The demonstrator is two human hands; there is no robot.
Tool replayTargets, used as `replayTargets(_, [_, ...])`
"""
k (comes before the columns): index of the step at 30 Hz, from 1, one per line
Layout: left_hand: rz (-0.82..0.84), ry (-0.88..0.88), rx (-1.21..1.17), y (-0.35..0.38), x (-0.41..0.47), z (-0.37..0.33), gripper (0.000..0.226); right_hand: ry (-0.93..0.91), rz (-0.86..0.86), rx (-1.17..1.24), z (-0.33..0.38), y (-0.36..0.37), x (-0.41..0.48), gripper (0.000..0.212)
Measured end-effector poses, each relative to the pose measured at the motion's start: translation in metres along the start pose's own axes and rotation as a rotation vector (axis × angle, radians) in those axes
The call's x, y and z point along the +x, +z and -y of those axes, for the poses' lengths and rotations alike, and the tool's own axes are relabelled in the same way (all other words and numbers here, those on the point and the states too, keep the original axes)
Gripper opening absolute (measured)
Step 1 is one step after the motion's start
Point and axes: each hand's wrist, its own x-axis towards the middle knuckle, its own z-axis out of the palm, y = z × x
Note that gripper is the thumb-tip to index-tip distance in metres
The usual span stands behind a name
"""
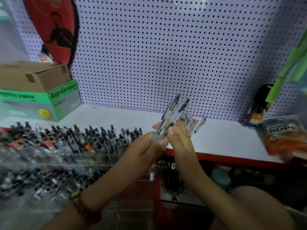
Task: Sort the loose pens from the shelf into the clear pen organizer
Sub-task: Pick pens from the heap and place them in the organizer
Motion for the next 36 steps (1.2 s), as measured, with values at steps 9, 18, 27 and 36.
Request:
replayTargets(9, [0.096, -0.11, 0.323, -0.051, -0.067, 0.02, 0.03, -0.227, 0.076, -0.242, -0.018, 0.023, -0.015, 0.046])
replayTargets(18, [-0.046, -0.21, 0.57, -0.066, -0.094, 0.036, 0.011, -0.338, 0.15, -0.979, -0.053, 0.045, -0.037, 0.028])
replayTargets(27, [-0.104, -0.225, 0.65, -0.058, -0.095, 0.042, 0.007, -0.147, 0.395, -1.125, -0.051, 0.062, -0.037, 0.037])
replayTargets(36, [-0.206, -0.302, 0.458, -0.05, -0.096, 0.038, 0.007, -0.239, 0.548, -1.204, -0.054, 0.056, -0.036, 0.034])
